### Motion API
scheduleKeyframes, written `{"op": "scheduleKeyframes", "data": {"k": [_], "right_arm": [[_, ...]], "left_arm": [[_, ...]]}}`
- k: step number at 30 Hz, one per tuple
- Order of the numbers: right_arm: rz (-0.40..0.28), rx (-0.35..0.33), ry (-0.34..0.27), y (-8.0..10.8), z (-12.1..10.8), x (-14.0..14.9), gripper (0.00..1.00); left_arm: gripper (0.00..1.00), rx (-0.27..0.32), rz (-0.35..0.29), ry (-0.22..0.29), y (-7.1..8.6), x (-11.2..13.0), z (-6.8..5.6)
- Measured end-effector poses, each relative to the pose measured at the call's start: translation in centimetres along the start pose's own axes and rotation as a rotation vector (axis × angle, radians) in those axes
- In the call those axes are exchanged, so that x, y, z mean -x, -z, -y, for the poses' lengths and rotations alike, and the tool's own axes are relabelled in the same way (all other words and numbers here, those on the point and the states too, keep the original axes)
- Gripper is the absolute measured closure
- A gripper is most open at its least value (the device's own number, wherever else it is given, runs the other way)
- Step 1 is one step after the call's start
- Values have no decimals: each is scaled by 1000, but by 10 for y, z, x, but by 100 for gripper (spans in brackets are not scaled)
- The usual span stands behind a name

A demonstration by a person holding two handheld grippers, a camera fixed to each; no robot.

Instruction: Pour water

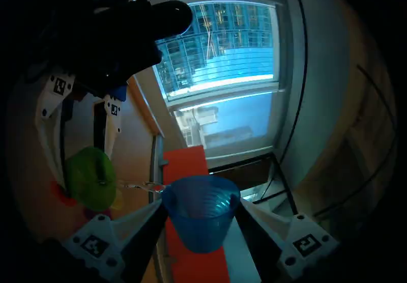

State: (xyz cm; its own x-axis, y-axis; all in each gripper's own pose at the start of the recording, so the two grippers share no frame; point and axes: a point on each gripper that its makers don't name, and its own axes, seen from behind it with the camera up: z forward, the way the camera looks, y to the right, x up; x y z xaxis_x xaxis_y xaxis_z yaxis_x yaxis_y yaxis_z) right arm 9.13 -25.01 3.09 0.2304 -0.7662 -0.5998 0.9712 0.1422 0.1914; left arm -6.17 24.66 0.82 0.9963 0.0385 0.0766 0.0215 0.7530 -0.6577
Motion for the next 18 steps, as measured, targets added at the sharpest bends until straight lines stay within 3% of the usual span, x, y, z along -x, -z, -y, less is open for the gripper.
{"op": "scheduleKeyframes", "data": {"k": [18], "right_arm": [[-10,17,94,1,-1,-9,11]], "left_arm": [[16,-2,1,3,-2,1,0]]}}
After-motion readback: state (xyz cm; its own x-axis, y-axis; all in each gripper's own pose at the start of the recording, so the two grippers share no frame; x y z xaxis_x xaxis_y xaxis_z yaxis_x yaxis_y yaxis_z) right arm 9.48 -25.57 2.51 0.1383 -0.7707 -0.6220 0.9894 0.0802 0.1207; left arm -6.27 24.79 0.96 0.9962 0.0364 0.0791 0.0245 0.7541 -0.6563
